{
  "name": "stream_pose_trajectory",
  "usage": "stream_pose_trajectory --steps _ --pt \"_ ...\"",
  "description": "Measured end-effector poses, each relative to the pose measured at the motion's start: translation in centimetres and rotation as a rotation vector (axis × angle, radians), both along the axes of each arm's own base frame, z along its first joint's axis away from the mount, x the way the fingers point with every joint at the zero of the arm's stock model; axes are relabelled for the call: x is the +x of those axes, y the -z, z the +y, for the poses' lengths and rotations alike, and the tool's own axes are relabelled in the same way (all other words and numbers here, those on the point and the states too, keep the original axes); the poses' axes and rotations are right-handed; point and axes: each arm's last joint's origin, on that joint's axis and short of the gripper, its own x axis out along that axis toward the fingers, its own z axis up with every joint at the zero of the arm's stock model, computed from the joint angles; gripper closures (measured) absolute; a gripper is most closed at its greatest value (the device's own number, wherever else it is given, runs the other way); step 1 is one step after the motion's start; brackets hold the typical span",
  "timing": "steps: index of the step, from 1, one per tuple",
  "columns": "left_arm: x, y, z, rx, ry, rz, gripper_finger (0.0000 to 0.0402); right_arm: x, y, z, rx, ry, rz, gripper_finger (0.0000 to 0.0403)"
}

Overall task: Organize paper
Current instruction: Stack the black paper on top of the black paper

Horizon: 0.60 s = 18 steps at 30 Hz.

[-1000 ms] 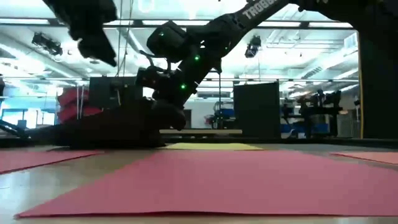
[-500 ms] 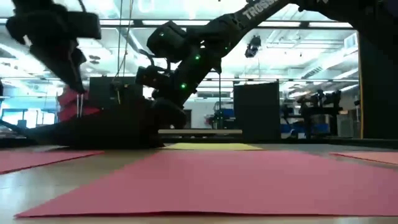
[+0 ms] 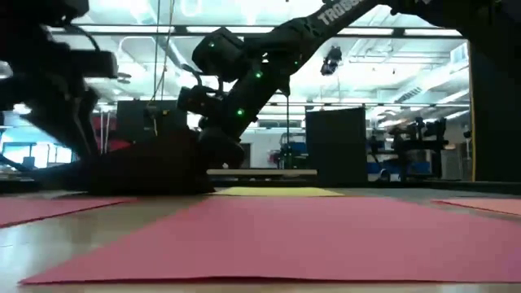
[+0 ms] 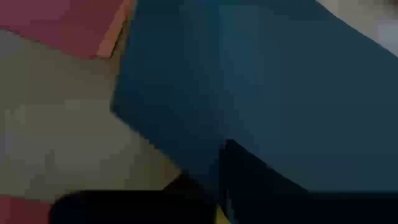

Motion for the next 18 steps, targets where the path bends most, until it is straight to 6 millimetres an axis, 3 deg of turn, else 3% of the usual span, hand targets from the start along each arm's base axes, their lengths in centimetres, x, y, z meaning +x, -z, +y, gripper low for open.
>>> stream_pose_trajectory --steps 11,14,18 --pt "0.4 2.1 0.0 0.102 -0.021 0.093 0.0236 0.0 0.0 0.1 0.014 -0.013 0.003 0.0403" --pt "0.5 2.2 0.0 0.119 -0.024 0.092 0.0266 0.0 0.0 0.1 0.014 -0.013 0.002 0.0403" --pt "0.5 2.2 0.0 0.125 -0.024 0.090 0.0342 0.0 0.0 0.0 0.013 -0.013 0.002 0.0403"
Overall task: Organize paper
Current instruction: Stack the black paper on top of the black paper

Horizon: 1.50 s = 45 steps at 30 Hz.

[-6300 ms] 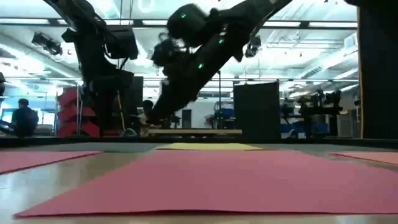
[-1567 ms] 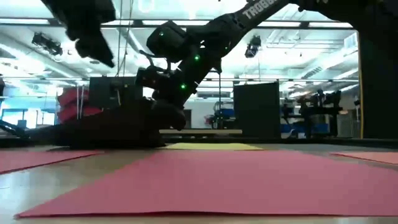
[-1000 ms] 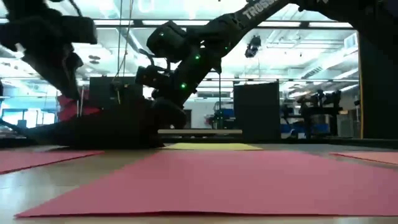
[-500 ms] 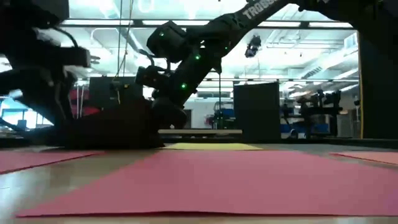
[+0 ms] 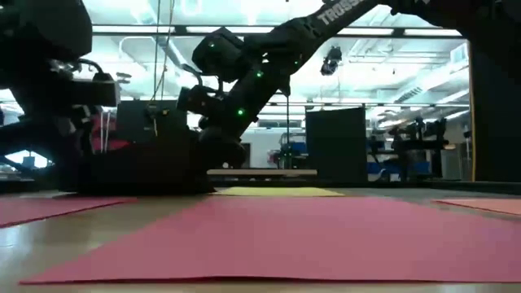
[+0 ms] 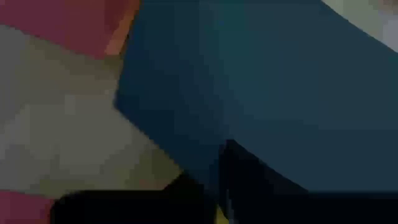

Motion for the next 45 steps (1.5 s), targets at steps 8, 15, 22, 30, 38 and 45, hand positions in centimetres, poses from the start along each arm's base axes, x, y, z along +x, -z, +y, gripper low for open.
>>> stream_pose_trajectory --steps 8,15,22,30,38,45 --pt "0.1 -0.8 -0.1 0.012 -0.001 0.025 0.0401 -0.2 -0.7 -0.1 -0.036 0.033 -0.001 0.0403" --pt "1.0 -4.2 -0.4 0.038 -0.002 0.051 0.0402 -1.2 -4.9 -0.2 -0.070 0.065 -0.051 0.0403" --pt "2.5 -9.2 -0.9 0.100 0.026 -0.027 0.0402 -2.7 -9.6 -0.2 -0.086 0.075 -0.116 0.0403" --pt "3.5 -13.5 -1.0 0.189 0.078 -0.118 0.0402 -4.5 -12.8 -0.2 -0.135 0.110 -0.123 0.0403" --pt "3.7 -14.8 -1.1 0.219 0.095 -0.152 0.0402 -6.0 -15.2 0.1 -0.213 0.127 -0.117 0.0403" --pt "3.8 -15.6 -1.0 0.262 0.085 -0.185 0.0402 -6.6 -15.2 0.0 -0.223 0.143 -0.072 0.0403"
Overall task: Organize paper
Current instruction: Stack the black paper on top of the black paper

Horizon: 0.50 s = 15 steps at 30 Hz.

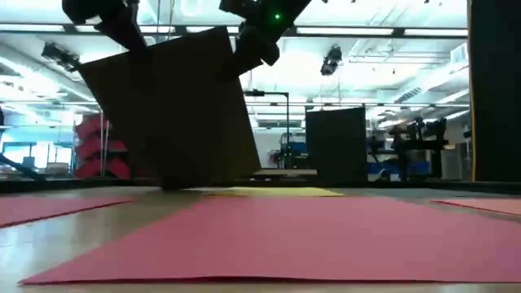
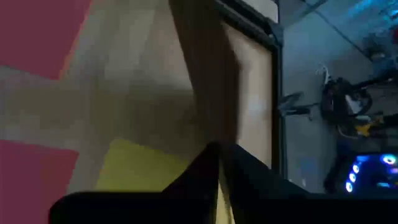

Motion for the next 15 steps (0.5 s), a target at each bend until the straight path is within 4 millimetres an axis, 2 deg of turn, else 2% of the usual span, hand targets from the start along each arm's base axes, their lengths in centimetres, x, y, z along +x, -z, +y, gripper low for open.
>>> stream_pose_trajectory --steps 6,15 --pt "0.2 -1.2 0.0 0.041 0.019 -0.025 0.0402 -0.3 -0.5 0.1 -0.063 0.051 -0.001 0.0403" --pt "0.3 -3.9 0.2 0.134 0.007 -0.105 0.0402 -2.6 -3.8 0.1 -0.074 0.078 -0.047 0.0403"
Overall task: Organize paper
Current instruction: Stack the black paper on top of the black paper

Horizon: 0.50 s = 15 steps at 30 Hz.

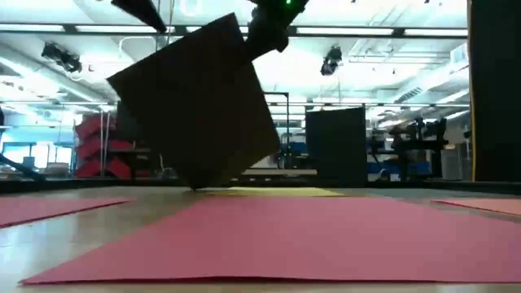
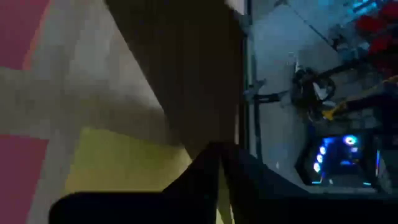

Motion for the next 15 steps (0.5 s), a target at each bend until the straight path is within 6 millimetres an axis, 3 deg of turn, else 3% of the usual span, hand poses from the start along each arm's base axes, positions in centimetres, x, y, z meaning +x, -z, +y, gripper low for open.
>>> stream_pose_trajectory --steps 4,7,10,15 --pt "-0.8 -1.9 0.0 0.050 -0.007 -0.083 0.0402 -1.0 -1.3 0.0 0.009 0.014 -0.028 0.0403" --pt "-2.4 -1.4 -0.2 0.096 -0.031 -0.178 0.0402 -1.5 -1.9 0.0 0.014 0.019 -0.034 0.0403" --pt "-4.1 1.4 -0.5 0.090 -0.031 -0.272 0.0402 -2.1 -2.5 0.0 0.004 0.038 -0.045 0.0403" --pt "-5.3 8.5 -0.9 0.011 -0.018 -0.412 0.0397 -2.7 -3.0 -0.2 0.003 0.048 -0.045 0.0403"
